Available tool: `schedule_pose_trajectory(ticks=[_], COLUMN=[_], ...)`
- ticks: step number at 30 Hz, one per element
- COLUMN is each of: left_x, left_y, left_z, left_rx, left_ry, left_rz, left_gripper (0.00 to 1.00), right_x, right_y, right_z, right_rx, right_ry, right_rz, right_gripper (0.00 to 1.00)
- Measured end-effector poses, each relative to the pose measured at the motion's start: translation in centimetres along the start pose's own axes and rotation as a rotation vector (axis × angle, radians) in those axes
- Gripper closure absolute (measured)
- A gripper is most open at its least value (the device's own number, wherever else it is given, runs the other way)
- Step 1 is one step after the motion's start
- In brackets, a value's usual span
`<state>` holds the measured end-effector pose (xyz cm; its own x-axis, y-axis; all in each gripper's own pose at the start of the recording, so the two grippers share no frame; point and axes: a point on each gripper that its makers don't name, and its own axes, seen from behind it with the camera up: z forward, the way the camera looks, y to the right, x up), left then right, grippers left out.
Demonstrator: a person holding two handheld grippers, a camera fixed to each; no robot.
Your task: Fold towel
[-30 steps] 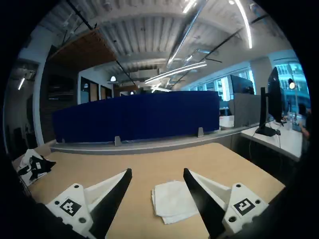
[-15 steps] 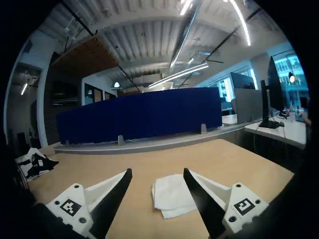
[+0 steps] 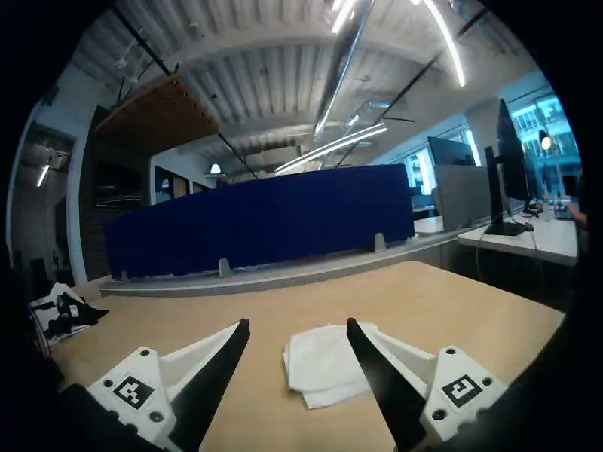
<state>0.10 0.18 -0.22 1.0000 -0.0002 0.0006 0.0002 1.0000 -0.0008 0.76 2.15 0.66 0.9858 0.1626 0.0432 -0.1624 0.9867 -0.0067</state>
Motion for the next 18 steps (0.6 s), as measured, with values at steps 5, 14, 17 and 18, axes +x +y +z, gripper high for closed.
schedule_pose_trajectory(ticks=[5,14,17,18], left_x=[0.0,0.0,-0.1,-0.1], left_y=[0.0,-0.1,-0.1,-0.1], left_z=[0.0,0.0,0.0,0.0], left_rx=[0.0,0.0,0.0,0.0], left_ry=[0.0,0.0,0.0,0.0], left_rz=[0.0,0.0,0.0,0.0], left_gripper=[0.04,0.04,0.04,0.04], right_x=[-0.2,-0.1,-0.2,-0.2], right_y=[0.0,-0.5,-0.9,-1.0], right_z=[-0.2,-0.3,-0.5,-0.5], right_rx=[0.003,0.012,0.017,0.019], right_ry=[0.005,0.034,0.042,0.042], right_rz=[0.018,-0.01,-0.026,-0.032], right_gripper=[0.0,0.0,0.0,0.0])
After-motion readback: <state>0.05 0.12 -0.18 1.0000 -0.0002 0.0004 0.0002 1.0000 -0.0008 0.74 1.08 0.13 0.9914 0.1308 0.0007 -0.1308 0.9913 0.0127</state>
